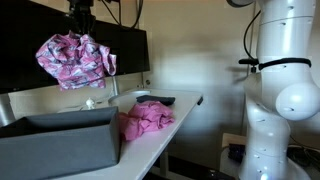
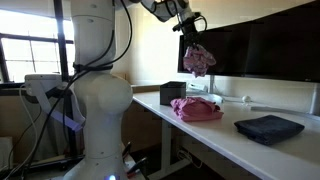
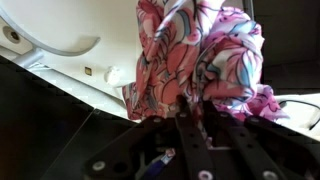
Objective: Remove the clothing from the grey box.
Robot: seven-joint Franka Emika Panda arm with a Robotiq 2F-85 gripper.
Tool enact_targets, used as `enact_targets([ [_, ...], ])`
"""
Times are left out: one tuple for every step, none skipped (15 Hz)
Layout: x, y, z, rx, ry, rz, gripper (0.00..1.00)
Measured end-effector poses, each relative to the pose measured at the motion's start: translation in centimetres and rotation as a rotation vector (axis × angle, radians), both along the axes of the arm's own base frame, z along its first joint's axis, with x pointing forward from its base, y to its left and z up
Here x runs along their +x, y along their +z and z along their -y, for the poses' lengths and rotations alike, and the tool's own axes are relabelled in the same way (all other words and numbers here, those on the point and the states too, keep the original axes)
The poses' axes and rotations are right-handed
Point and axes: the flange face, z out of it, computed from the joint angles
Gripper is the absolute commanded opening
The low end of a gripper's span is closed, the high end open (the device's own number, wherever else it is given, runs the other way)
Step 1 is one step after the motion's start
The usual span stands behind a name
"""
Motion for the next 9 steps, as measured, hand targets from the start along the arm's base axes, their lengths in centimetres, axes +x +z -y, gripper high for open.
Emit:
enact_targets([
  [0.0,0.5,0.9,-0.002,-0.025,0.013,0.04],
  [0.2,0.8,1.9,-0.004,-0.051,0.023,0.04],
  [0.3,1.1,3.0,-0.005,-0.079,0.032,0.04],
  [0.5,1.3,4.1,-0.003,-0.106,0.037,0.04],
  [0.7,1.4,5.1,0.000,-0.131,0.040,0.04],
  [0.9,1.4,6.2,0.000,-0.160,0.043,0.04],
  [1.1,1.3,7.3,-0.001,-0.186,0.043,0.04],
  [1.2,1.1,8.3,-0.003,-0.212,0.041,0.04],
  [1.2,0.8,9.3,-0.007,-0.235,0.036,0.04],
])
